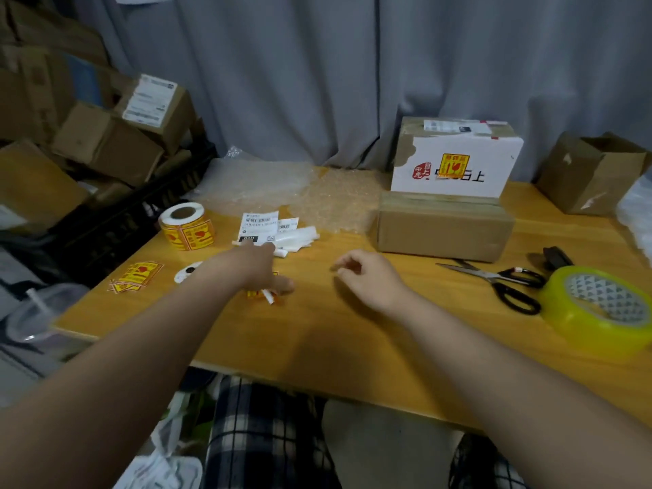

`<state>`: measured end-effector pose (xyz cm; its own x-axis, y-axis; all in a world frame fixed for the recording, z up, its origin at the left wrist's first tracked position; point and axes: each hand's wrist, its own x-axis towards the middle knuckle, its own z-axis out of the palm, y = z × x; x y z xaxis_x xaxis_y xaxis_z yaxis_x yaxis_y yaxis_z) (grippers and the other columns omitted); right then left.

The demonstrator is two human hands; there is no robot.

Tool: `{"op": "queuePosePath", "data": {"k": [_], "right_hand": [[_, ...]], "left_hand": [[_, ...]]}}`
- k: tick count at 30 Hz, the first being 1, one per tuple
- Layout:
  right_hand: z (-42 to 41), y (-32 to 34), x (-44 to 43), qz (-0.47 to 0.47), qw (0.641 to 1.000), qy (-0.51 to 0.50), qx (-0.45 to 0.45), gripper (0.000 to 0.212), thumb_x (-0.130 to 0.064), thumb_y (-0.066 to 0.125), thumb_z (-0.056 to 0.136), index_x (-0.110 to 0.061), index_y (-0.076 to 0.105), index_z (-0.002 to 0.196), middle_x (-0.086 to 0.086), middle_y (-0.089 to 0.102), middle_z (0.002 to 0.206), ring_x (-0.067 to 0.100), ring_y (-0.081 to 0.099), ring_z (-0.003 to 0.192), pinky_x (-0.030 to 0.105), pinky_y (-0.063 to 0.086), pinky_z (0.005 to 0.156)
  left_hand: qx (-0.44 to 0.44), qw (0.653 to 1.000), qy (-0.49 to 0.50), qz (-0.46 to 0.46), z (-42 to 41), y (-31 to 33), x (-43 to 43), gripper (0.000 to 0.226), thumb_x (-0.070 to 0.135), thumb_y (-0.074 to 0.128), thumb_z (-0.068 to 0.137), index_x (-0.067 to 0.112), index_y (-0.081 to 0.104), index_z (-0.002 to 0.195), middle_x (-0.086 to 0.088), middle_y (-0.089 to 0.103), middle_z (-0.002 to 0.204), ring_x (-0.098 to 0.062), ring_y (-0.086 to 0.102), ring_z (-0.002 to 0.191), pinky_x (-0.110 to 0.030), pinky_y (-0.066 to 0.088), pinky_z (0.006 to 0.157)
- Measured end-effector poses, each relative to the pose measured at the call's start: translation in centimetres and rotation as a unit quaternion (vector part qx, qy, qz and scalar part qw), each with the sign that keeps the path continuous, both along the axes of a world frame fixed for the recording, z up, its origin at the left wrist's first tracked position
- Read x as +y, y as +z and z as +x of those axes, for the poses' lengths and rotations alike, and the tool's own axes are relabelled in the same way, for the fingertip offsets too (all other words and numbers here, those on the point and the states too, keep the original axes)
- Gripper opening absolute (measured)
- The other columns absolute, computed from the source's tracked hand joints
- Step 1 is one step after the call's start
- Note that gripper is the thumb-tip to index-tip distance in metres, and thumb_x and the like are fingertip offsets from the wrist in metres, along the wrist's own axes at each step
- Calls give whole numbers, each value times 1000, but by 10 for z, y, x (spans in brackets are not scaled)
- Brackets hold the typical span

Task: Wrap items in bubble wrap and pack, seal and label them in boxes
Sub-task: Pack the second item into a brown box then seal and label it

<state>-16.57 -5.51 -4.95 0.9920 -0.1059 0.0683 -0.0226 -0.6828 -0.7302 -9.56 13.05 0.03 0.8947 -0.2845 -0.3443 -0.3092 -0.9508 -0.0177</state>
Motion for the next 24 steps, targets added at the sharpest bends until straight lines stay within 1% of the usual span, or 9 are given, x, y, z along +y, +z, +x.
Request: {"op": "queuePosePath", "data": {"k": [2, 5, 7, 11, 14, 17, 19, 22, 24], "right_hand": [[-4, -7, 8, 31, 999, -10, 6, 19, -15, 55, 94, -13, 66, 109, 1, 65, 111, 15, 57, 102, 20, 41, 83], [-10, -12, 12, 84, 996, -39, 1, 17, -11, 56, 92, -11, 66, 106, 0, 64, 102, 14, 59, 95, 21, 44, 83], [-15, -13, 9, 112, 992, -52, 1, 19, -11, 57, 92, -10, 64, 109, 1, 63, 100, 16, 59, 94, 24, 45, 85], [-18, -13, 3, 71, 996, -52, 9, 39, -17, 57, 93, -8, 51, 131, 6, 57, 125, 19, 54, 113, 27, 41, 97], [-9, -14, -6, -19, 998, -65, 16, 49, -18, 58, 93, -10, 44, 139, 8, 49, 138, 22, 45, 127, 26, 34, 103], [0, -15, -17, -126, 990, -42, 38, 52, -23, 61, 91, -14, 45, 140, 8, 43, 139, 23, 41, 130, 26, 29, 107], [6, -17, -19, -74, 996, -42, 21, 45, -20, 63, 88, -14, 55, 132, 7, 46, 129, 20, 45, 125, 24, 31, 103], [8, -16, -17, 122, 981, -136, -65, 21, -19, 60, 90, -7, 70, 103, 7, 58, 102, 20, 58, 102, 28, 42, 88], [4, -9, -16, 258, 949, -168, -70, 32, -30, 59, 92, 0, 69, 93, 8, 63, 80, 18, 60, 75, 28, 46, 69]], "left_hand": [[17, 999, 3, -42, -5, -10, 0, 80, 52, 62, 83, 20, 25, 147, -9, 39, 145, -26, 46, 123, -36, 41, 95], [-4, 986, 13, -169, -11, -26, -14, 58, 29, 67, 85, 20, 42, 136, -5, 60, 116, -15, 59, 85, -30, 49, 78], [-16, 966, -3, -258, -17, -37, -31, 46, 20, 65, 86, 18, 49, 128, -3, 61, 103, -12, 59, 67, -26, 50, 69], [-41, 916, -50, -395, -24, -56, -65, 50, 16, 67, 84, 14, 50, 131, -3, 56, 112, -9, 52, 87, -18, 40, 78], [-54, 895, -37, -441, -19, -62, -74, 46, 14, 66, 86, 14, 51, 129, 5, 54, 97, -3, 50, 78, -12, 38, 69], [-58, 880, -39, -469, -9, -62, -68, 38, 13, 64, 87, 16, 54, 123, 8, 55, 89, -1, 51, 75, -8, 40, 64], [-54, 870, -59, -486, -5, -60, -63, 32, 12, 64, 87, 20, 57, 118, 8, 56, 86, -2, 53, 75, -11, 43, 66], [-90, 845, -93, -519, -8, -57, -62, 29, 15, 64, 87, 31, 56, 110, 10, 60, 86, -6, 56, 85, -23, 45, 78], [-123, 828, -117, -535, -17, -51, -65, 32, 15, 63, 88, 36, 54, 109, 14, 60, 86, -1, 55, 88, -19, 43, 79]]}}
